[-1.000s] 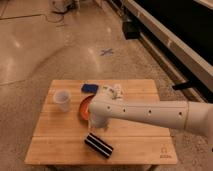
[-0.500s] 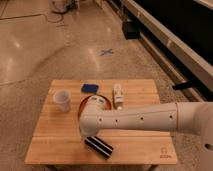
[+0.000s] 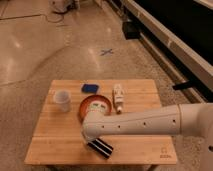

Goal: Place the eraser in the ceramic cup

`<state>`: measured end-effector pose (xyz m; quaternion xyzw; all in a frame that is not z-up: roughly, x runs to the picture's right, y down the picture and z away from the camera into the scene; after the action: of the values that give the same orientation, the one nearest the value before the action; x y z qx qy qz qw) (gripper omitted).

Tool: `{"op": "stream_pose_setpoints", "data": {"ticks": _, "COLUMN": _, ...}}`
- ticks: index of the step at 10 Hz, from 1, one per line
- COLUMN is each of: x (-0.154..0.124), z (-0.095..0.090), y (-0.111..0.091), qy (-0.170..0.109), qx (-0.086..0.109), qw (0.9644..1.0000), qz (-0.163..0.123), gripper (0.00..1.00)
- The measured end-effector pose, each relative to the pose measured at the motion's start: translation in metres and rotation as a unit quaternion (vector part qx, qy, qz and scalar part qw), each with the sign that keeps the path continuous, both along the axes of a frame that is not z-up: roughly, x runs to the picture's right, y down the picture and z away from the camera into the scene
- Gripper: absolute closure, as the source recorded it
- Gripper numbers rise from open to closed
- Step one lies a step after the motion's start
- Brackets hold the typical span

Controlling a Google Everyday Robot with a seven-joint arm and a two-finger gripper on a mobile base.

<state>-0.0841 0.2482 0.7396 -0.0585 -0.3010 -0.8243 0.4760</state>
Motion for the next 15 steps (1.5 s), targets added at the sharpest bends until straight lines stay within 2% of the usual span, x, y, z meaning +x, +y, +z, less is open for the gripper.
{"op": "stream_pose_setpoints", "data": {"ticks": 2, "x": 0.008, "z": -0.002, "y": 0.007, "qy": -0.002, "qx": -0.002, "qw": 0.9996, "qz": -0.028, "gripper": 0.24}}
{"op": "stream_pose_setpoints", "data": {"ticks": 3, "x": 0.009, "z": -0.003, "y": 0.011, "qy": -0.004, "qx": -0.005, "qw": 0.9992, "qz": -0.039, "gripper": 0.20}}
{"op": "stream_pose_setpoints", "data": {"ticks": 7, "x": 0.008, "z": 0.000, "y": 0.018, "qy": -0.003, "qx": -0.008, "qw": 0.9977, "qz": -0.067, "gripper": 0.20}}
{"op": "stream_pose_setpoints", "data": {"ticks": 13, "x": 0.001, "z": 0.042, "y": 0.030, "qy": 0.029, "qx": -0.008, "qw": 0.9972, "qz": -0.069, "gripper": 0.21}}
{"op": "stream_pose_setpoints", "data": {"ticks": 14, "x": 0.002, "z": 0.046, "y": 0.032, "qy": 0.031, "qx": -0.011, "qw": 0.9971, "qz": -0.069, "gripper": 0.26}}
{"op": "stream_pose_setpoints", "data": {"ticks": 15, "x": 0.002, "z": 0.049, "y": 0.035, "qy": 0.033, "qx": -0.014, "qw": 0.9970, "qz": -0.068, "gripper": 0.38}}
